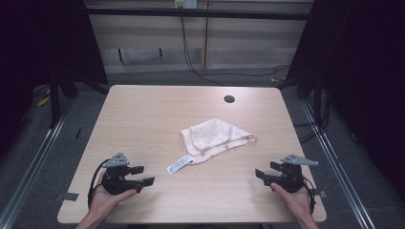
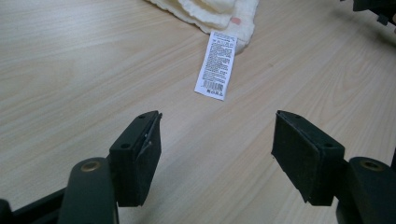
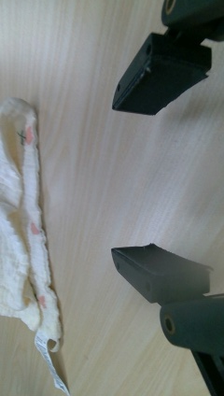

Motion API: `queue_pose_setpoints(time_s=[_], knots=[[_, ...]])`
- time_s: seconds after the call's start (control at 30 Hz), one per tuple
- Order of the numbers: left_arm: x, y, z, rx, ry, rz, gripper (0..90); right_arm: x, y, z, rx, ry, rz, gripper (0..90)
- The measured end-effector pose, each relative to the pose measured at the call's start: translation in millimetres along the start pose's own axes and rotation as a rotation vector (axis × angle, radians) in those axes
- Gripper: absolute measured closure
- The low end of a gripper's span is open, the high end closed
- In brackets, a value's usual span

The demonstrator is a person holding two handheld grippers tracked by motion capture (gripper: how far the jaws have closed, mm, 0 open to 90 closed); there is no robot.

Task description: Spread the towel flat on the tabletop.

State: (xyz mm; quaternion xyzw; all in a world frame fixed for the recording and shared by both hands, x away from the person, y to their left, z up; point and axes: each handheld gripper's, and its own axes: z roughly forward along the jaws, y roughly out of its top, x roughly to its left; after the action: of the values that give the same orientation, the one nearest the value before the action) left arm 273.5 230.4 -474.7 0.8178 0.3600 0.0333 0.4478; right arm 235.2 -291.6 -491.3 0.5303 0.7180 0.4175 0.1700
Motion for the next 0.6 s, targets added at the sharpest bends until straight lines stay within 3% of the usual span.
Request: queue_pose_setpoints(time_s=[0.07, 0.13, 0.2, 0.3, 0.37, 0.43, 0.53, 0.6], knots=[[0.9, 0.1, 0.2, 0.001, 0.003, 0.003, 31.9, -0.1, 1.3, -1.0, -0.013, 0.015, -0.002, 21.7], [1.3, 0.6, -0.2, -0.002, 0.003, 0.000, 31.7, 0.1, 1.0, 0.7, 0.014, 0.016, -0.001, 18.6], [0.8, 1.0, -1.2, -0.008, -0.003, 0.004, 31.7, 1.1, 2.0, -2.1, 0.007, 0.034, -0.008, 23.2], [0.3, 1.1, -2.0, -0.012, -0.007, 0.011, 31.5, 1.9, 3.3, -3.6, -0.016, 0.039, -0.022, 22.3], [0.2, 0.9, -1.8, -0.009, -0.006, 0.009, 31.3, 2.1, 4.2, -3.3, -0.016, 0.025, -0.038, 25.4], [-1.1, 0.4, -2.8, -0.020, -0.034, -0.002, 30.6, 2.7, 4.7, -1.5, -0.013, 0.028, -0.047, 25.8], [-6.5, 0.3, -5.1, -0.020, -0.013, 0.028, 30.3, 6.4, 5.2, 0.2, 0.001, 0.056, -0.046, 28.1], [-5.9, -0.3, -7.1, -0.028, -0.008, 0.026, 30.3, 10.3, 5.5, -0.1, 0.002, 0.057, -0.066, 29.2]])
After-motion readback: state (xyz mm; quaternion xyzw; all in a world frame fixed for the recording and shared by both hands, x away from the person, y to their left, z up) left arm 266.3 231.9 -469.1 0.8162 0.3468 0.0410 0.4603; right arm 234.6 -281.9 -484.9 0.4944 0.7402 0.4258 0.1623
